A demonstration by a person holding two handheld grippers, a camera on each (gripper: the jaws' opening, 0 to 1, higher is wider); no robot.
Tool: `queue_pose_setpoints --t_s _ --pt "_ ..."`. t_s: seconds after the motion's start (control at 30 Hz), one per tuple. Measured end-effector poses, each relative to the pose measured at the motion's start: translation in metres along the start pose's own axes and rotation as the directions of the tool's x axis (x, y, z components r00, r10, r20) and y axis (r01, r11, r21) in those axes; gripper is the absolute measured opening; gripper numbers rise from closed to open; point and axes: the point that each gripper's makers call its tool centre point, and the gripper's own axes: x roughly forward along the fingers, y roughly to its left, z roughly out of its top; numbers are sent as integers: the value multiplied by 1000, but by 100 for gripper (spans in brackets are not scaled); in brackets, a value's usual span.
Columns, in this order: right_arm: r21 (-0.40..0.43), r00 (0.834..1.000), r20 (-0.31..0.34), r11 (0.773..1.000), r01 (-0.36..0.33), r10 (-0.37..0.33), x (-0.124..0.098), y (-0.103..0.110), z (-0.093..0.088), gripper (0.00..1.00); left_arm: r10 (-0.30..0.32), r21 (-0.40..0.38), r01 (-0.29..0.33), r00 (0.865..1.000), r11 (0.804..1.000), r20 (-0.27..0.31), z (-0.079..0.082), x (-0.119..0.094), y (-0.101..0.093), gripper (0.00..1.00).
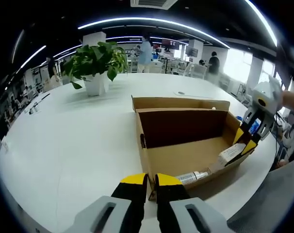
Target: Operate the shoe box by opening the lid, removing the specified soft item, and placing it in the target area until the item is outside and the box remains undamaged.
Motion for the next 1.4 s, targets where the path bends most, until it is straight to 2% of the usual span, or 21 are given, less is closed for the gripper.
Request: queue_pose_setpoints --t_s 0.37,0.53,1.07,1.4 --pt "5 1000 16 1000 25 -25 -10 1 4 15 7 5 -7 1000 1000 -11 0 0 1 6" --pt "0 997 49 998 61 -61 -22 -3 11 15 15 5 -15 1000 1000 -13 0 0 0 5" --pt "-3 976 168 990 144 -141 -91 -14 38 15 37 24 -37 999 999 -38 -1 -1 0 5" --pt "-38 971 184 986 163 -153 -133 -16 39 15 41 24 -40 998 999 -44 -1 0 0 5"
